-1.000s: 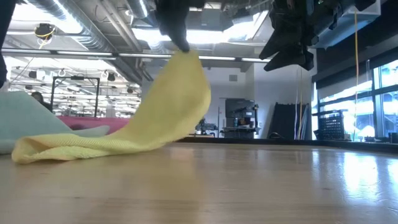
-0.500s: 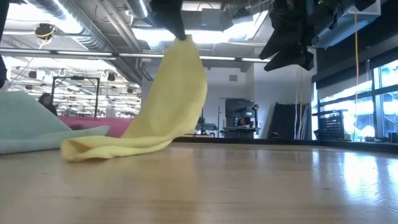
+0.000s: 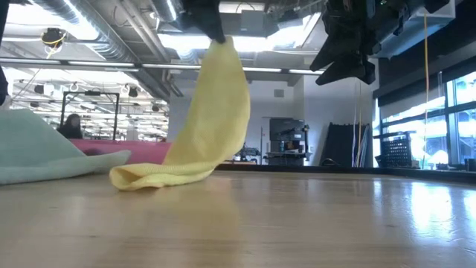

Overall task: Fold microfiber towels
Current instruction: Fold the right yellow microfiber towel on the table

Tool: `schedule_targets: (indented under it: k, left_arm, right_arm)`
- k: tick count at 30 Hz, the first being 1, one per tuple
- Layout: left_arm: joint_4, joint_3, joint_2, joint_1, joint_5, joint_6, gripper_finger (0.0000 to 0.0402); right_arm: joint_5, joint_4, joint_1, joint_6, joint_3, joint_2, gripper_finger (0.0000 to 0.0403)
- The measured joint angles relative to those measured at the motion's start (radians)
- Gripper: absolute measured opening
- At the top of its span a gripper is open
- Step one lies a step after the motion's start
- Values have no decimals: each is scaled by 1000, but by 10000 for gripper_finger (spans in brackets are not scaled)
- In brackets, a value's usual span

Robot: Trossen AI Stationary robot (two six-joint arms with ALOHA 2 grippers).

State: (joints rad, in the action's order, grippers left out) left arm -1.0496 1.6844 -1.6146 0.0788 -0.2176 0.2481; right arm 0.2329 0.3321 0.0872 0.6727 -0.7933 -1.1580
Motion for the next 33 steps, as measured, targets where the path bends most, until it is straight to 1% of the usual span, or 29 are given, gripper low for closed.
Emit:
schedule_targets:
  k: [5, 10, 13, 27, 31, 33]
  left_arm:
    - [22, 0, 0, -17, -10, 40, 0]
    - [23, 0, 0, -16, -60, 92, 0]
    - [32, 0, 0, -16, -65, 115, 0]
    - [25, 0, 0, -29, -128, 158, 0]
    - [25, 0, 5, -34, -134, 137, 0]
    - [51, 0, 12, -35, -134, 122, 0]
  right_arm:
    - [0, 0, 0, 0, 0, 0, 172]
    - [0, 0, 0, 0, 0, 0, 172]
    - [0, 0, 0, 0, 0, 0, 172]
    - [0, 0, 0, 0, 0, 0, 172]
    - [0, 0, 0, 0, 0, 0, 172]
    - [0, 0, 0, 0, 0, 0, 172]
